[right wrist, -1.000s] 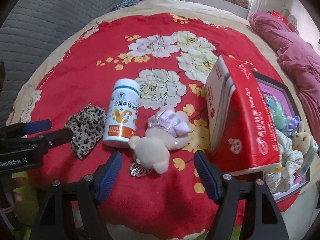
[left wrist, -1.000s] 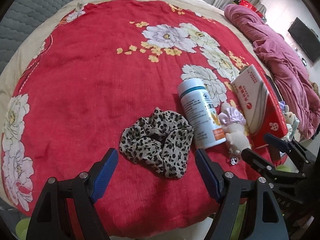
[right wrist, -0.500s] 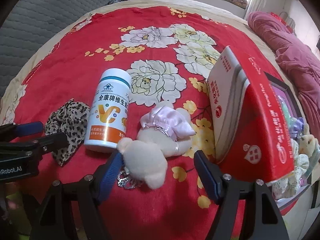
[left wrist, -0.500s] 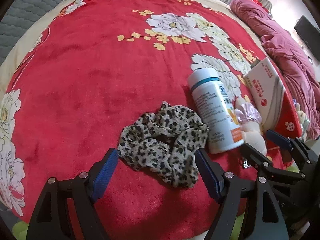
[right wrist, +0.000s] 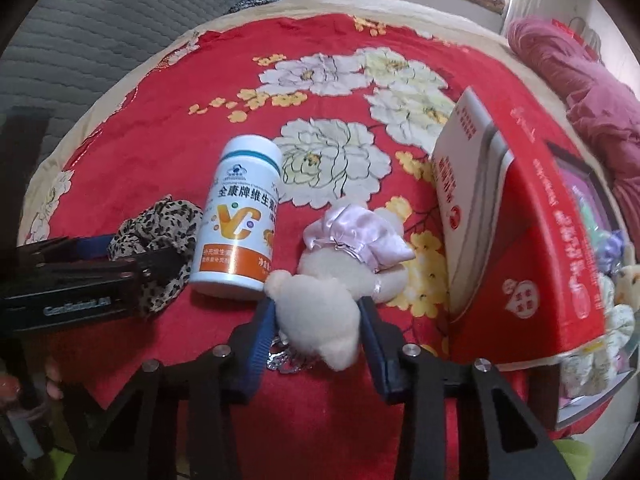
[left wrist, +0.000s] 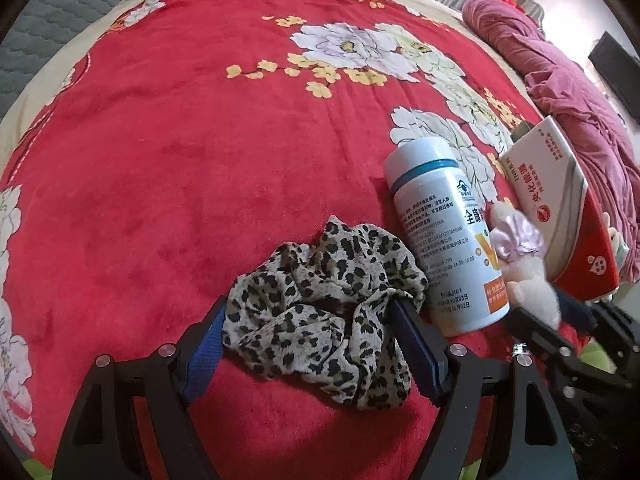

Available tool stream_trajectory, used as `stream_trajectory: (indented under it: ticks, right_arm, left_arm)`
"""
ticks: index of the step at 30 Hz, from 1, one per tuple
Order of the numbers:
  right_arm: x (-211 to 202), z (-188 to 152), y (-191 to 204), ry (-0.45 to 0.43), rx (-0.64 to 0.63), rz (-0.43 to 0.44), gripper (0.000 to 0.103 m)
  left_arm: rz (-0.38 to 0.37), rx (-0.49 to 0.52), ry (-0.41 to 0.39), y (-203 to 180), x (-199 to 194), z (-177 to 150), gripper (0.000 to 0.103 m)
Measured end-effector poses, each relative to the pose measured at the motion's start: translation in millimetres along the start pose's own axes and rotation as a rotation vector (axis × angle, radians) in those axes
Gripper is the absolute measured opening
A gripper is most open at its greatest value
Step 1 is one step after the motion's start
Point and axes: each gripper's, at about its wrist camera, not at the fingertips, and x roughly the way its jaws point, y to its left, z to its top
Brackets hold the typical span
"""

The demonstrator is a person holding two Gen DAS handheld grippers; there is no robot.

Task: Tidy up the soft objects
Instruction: 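Close left tool on the leopard scrunchie while right tool grasps the white bunny keychain, then carry the scrunchie with left tool while right tool carries the bunny keychain to the box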

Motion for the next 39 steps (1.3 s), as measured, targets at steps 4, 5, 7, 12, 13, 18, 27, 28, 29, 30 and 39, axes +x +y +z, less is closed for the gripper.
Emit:
stream_trajectory:
  ticks: [4,5,7,12,13,18,27,28,29,30,39]
  right_arm:
    - [-6.3,1.4,-6.0,-0.015,0.018,0.001,0.042]
    - [-8.3,1.7,-7.5,-0.020,0.022,0.004,0.042]
    - [-11.9,1.9,-9.8,-0.029,0.032,0.017,0.042]
    - [-25.9,3.1,-13.2,-0.063,0.044,0.055,0.042]
    - [-30.3,3.5,-13.0,-0.074,0.041,0.058,0.042]
    - [-53.1,8.3,-12.4,-0.125,0.041,0.079,0.042]
    - [-104.5,15.6,-29.7,-0.236,0.063,0.089,0.042]
    - [-111.3,15.2,-36.3,-0.248,0.076,0.087,0.042]
    - [-116.0,15.5,-41.4,-0.254,0.085,0.085,0.041]
    - [-122.3,15.5,-48.3,-0.265,0.099,0.080,0.041]
    - [-174.7,0.4,-116.1,-0.362,0.193,0.000,0.042]
  left_arm:
    - [0.000,0.020,-0.007,-3.3,1.3,-0.4,0.056]
    - [-0.014,0.018,-0.007,-3.1,0.2,-0.4,0.050]
    - [-0.065,-0.001,-0.003,-0.9,-2.0,-0.5,0.024]
    - [-0.156,-0.030,-0.025,-1.7,-16.3,-2.4,0.013]
    - [-0.161,-0.024,-0.037,-4.2,-21.6,-2.7,0.013]
    - [-0.184,-0.008,-0.100,-15.3,-53.3,0.9,0.013]
    - [-0.215,0.076,-0.186,-53.9,-108.1,15.6,0.013]
    - [-0.222,0.087,-0.193,-61.6,-113.0,17.1,0.013]
    - [-0.229,0.098,-0.199,-68.0,-116.5,18.7,0.013]
    - [-0.235,0.113,-0.203,-75.8,-120.2,20.0,0.013]
    - [-0.280,0.237,-0.239,-152.8,-148.3,28.4,0.013]
